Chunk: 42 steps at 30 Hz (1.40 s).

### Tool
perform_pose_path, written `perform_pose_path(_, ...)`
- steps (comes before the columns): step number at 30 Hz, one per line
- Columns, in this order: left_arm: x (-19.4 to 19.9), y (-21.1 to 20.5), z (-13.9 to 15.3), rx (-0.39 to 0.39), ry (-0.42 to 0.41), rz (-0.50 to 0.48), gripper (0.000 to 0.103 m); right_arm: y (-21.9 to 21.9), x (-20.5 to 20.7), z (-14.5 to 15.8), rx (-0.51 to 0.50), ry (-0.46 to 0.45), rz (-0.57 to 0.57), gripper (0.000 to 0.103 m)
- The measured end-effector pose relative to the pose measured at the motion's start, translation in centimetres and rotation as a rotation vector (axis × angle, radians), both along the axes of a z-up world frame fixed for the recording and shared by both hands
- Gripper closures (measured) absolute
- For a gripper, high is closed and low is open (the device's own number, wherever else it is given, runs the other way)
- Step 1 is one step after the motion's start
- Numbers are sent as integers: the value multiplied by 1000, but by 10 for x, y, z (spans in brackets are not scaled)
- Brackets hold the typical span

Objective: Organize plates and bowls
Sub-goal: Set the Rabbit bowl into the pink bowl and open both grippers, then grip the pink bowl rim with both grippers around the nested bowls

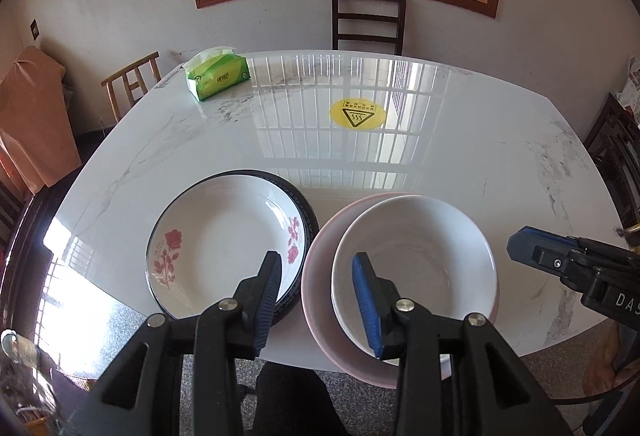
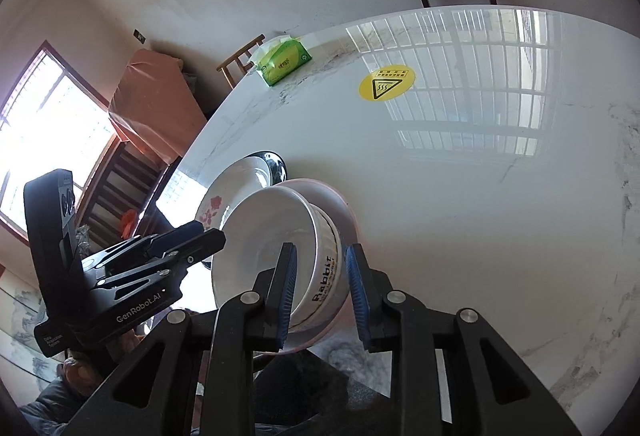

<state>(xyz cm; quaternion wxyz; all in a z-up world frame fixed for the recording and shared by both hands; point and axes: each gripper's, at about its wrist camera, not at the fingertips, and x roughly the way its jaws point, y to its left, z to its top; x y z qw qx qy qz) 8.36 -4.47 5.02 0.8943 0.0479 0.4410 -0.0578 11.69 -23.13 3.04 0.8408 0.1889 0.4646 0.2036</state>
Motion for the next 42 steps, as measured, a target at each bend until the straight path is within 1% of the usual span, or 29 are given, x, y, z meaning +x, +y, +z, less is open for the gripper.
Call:
perform_pose_path(4, -3, 6, -3, 7, 2, 13, 65, 1, -8, -3, -12, -51, -30, 76)
perform_pose_path(8, 0, 15, -10, 4, 25, 32, 65, 2, -12, -5, -40, -85, -53, 65)
perform_pose_path(10, 2, 20, -15, -14, 64, 33, 65, 1, -13, -7, -66, -92, -65, 63)
perform_pose_path(13, 9, 30, -28, -102, 179, 19, 65, 0, -13, -13, -75, -68, -66, 61)
perform_pose_path(15, 15, 41, -38, -198, 258, 14, 65, -2, -14, -17, -76, -55, -74, 61)
perform_pose_path(17, 20, 52, -44, -283, 312, 20, 65, -6, -14, -20, -49, -34, -75, 61)
perform_pose_path(19, 23, 59, -47, -335, 342, 28, 65, -9, -11, -23, -20, -10, -82, 61)
perform_pose_path(23, 29, 68, -52, -396, 386, 35, 65, -14, -8, -30, 27, 33, -73, 61)
perform_pose_path(24, 31, 70, -53, -417, 395, 38, 65, -14, -6, -31, 30, 39, -70, 61)
perform_pose_path(26, 31, 74, -53, -449, 402, 44, 65, -13, -6, -32, 13, 48, -70, 65)
perform_pose_path(28, 31, 77, -53, -457, 405, 52, 65, -14, -4, -33, 8, 58, -75, 68)
perform_pose_path(32, 32, 80, -51, -460, 416, 63, 65, -17, -1, -41, 50, 109, -61, 73)
perform_pose_path(35, 34, 76, -50, -451, 427, 63, 65, -13, 3, -44, 37, 130, -48, 73)
perform_pose_path(37, 36, 74, -49, -431, 429, 64, 65, -12, 5, -43, 18, 133, -41, 74)
perform_pose_path(39, 38, 68, -49, -414, 438, 66, 67, -10, 6, -42, 2, 140, -32, 74)
perform_pose_path(42, 38, 63, -51, -390, 441, 78, 67, -8, 10, -45, -1, 170, -17, 74)
